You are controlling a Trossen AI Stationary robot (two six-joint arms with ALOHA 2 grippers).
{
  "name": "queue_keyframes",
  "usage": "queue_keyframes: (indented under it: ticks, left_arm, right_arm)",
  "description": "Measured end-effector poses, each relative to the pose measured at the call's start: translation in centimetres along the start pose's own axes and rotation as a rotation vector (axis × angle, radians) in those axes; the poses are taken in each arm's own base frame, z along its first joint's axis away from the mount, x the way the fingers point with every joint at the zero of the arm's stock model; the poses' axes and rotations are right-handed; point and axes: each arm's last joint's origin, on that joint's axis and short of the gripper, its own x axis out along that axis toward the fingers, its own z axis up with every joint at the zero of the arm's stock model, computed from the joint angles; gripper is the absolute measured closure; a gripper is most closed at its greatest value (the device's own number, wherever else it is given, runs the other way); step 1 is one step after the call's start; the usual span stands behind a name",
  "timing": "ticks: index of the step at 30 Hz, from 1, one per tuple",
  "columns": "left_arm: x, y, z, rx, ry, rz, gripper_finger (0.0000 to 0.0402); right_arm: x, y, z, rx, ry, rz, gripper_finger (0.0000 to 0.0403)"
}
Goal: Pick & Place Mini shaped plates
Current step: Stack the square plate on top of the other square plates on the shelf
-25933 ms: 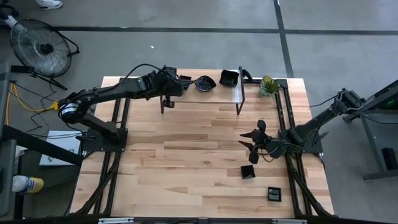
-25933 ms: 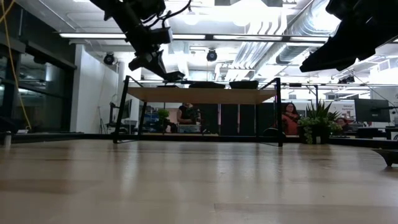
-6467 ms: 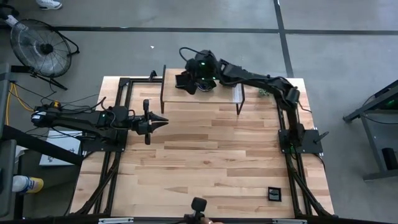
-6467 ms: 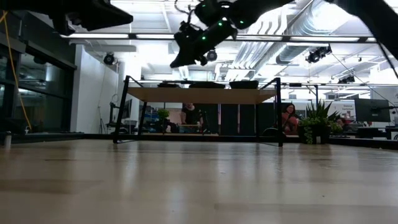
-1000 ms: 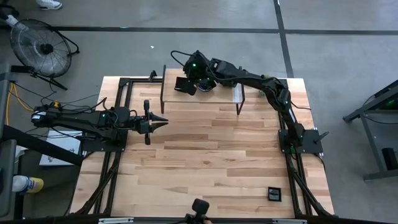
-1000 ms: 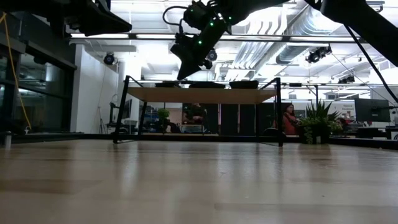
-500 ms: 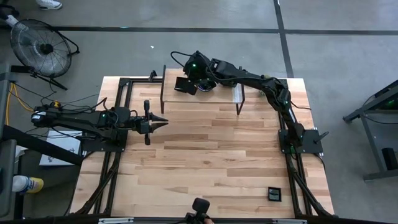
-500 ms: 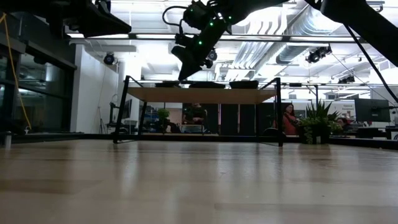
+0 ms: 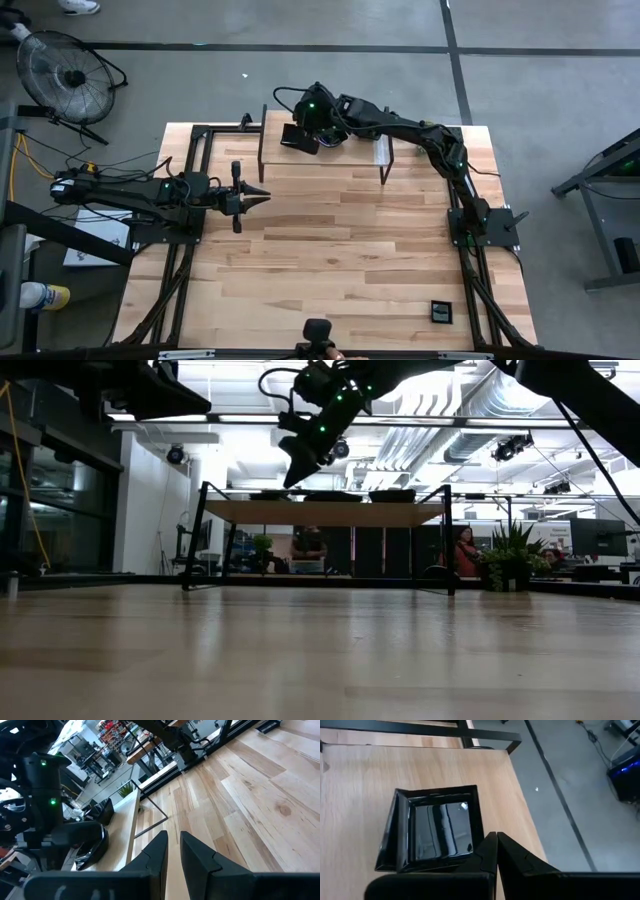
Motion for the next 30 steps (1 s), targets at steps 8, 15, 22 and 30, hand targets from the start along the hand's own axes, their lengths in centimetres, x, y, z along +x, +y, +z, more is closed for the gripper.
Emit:
queue_keyframes:
  ticks: [8,15,22,30]
  left_arm:
    - [0.0,0.0,-0.1,0.002,0.006,-0.004,0.0355]
    - [0.0,-0.1,-0.1,0.004,0.015,-0.010,0.0355]
    - [0.0,-0.1,-0.2,0.006,0.020,-0.014,0.0355]
    - [0.0,-0.2,-0.2,0.006,0.021,-0.015,0.0355]
  right_arm:
    - [0.7,0.1,-0.4,-0.088,0.005,-0.035,0.0403]
    - [1.5,0.4,-0.9,-0.107,-0.016,-0.042,0.0403]
    - [1.6,0.6,-1.0,-0.066,-0.010,-0.038,0.0403]
    - [1.6,0.7,-1.5,-0.012,0.043,-0.020,0.0403]
